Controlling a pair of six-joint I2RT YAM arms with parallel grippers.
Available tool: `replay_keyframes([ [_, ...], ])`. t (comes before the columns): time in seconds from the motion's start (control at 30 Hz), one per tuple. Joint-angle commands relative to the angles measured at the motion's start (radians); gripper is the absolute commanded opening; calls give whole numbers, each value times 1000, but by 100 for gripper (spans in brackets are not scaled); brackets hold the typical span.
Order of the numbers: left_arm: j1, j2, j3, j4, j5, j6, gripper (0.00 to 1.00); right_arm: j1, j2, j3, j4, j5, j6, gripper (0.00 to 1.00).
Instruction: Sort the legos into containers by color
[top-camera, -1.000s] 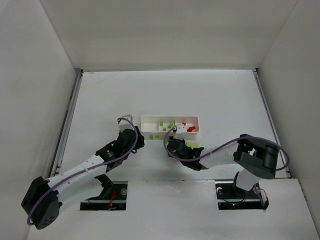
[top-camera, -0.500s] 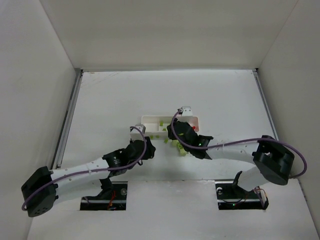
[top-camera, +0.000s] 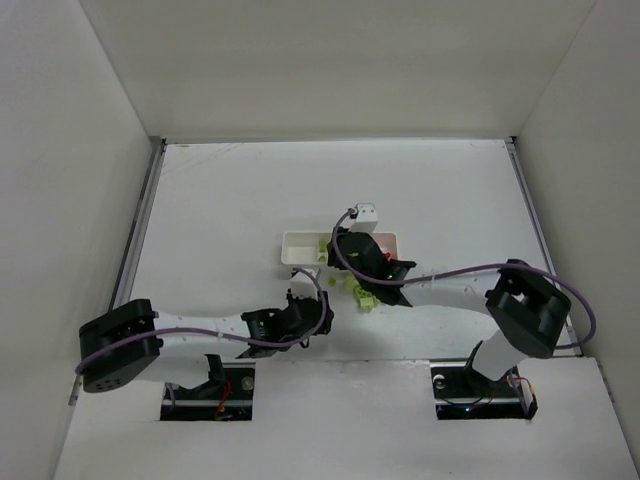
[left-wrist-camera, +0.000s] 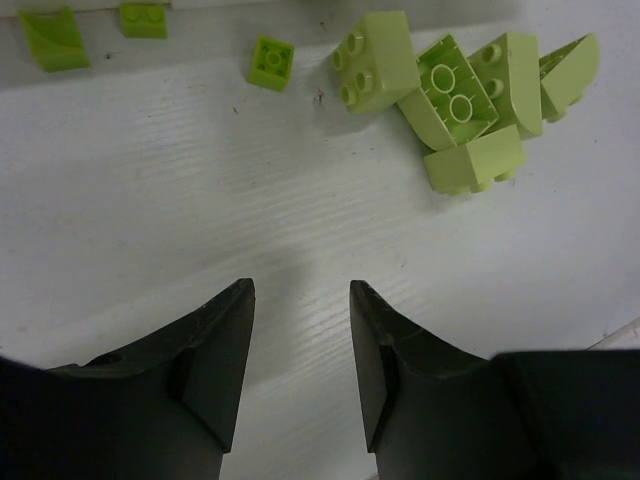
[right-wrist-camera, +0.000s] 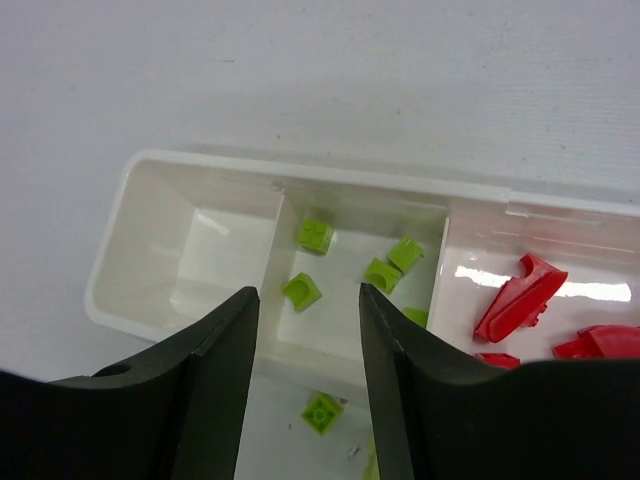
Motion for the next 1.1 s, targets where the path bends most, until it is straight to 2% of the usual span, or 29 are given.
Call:
replay_keyframes([
  [0.0, -4, 43, 76, 102, -42, -10, 41, -9, -105, -30, 38, 27, -1, 49],
  [0.4, 48, 315, 240, 220, -48, 46, 42, -20, -454, -352, -25, 56, 109, 47],
  [0.67, 80, 442, 329, 232, -60, 41, 41, -30, -597, -452, -94, 41, 158, 47],
  [0.9, 110, 470, 347, 206, -86, 32, 35, -30, -617, -482, -113, 35, 166, 48],
  [1.07, 107, 471, 353, 201, -72, 36, 19, -30, -649, -488, -210, 39, 207, 52],
])
